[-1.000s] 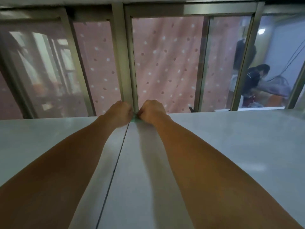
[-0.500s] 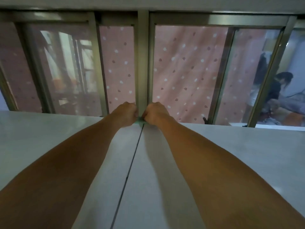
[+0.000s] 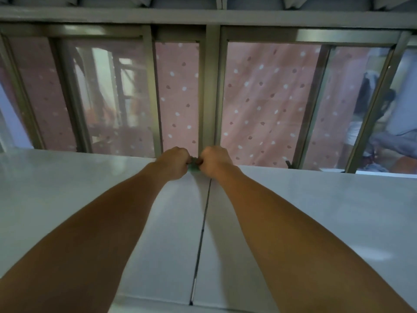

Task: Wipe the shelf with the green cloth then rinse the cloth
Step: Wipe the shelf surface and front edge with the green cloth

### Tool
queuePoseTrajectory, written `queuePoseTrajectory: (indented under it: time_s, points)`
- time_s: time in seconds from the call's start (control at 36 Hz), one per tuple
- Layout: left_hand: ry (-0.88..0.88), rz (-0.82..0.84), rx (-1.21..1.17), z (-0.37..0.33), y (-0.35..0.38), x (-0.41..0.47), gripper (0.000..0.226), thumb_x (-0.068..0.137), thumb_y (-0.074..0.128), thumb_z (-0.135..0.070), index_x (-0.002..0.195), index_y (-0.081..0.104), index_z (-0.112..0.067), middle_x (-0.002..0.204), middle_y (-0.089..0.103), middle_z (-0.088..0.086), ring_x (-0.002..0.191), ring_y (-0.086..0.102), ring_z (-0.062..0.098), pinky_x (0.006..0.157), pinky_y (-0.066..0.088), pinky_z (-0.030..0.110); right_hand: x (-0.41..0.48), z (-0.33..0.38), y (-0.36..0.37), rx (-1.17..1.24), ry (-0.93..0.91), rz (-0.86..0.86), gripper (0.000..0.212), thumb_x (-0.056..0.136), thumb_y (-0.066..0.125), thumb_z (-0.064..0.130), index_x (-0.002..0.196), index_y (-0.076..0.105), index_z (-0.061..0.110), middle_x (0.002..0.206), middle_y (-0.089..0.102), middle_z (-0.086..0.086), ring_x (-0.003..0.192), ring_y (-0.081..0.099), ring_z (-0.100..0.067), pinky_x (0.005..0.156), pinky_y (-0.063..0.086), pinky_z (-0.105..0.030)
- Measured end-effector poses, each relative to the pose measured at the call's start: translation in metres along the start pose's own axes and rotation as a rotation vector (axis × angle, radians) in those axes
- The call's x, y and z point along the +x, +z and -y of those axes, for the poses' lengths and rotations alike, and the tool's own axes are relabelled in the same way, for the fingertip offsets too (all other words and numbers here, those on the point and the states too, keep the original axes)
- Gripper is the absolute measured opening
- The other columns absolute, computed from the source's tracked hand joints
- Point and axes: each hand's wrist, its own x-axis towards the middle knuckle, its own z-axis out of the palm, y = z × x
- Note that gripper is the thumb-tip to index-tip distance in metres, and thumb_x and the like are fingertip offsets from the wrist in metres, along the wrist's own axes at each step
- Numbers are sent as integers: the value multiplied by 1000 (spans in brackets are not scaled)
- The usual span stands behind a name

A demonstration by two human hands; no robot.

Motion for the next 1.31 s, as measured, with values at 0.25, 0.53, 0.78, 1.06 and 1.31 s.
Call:
queuePoseTrajectory:
  time_s: [0.25,0.53,0.78,1.06,1.31]
  points:
    - [57,44,16,1,-18,-56,28,94,53,-14,114,73,-16,94,64,8,81,56,24,77,49,34,-59,34,-18,-25,28,7,24,93,62,24,110,79,21,104,71,-7,81,55,-22,78,53,-28]
    - [106,74,37,0,-48,-137,27,94,50,-13,111,71,-14,109,65,13,92,56,29,73,40,33,-142,82,-32,9,110,-25,21,92,65,29,104,81,24,105,72,-6,91,64,-25,87,57,-33]
    - [129,90,38,8,-75,-207,23,90,55,-17,97,77,-18,94,66,8,92,62,30,83,55,42,-205,120,-46,45,144,2,19,89,68,27,100,82,32,100,76,6,96,64,-19,72,47,-23]
    - [181,67,34,17,-93,-268,24,96,53,-21,101,76,-17,93,65,6,87,59,24,75,49,33,-254,157,-57,48,126,-7,18,92,68,31,105,81,34,104,76,10,97,65,-17,77,51,-23]
    - [194,48,39,36,-99,-293,25,97,52,-20,106,75,-18,97,64,6,90,60,23,78,51,34,-264,184,-60,25,122,23,19,93,69,31,108,80,31,106,76,8,94,64,-16,79,53,-23]
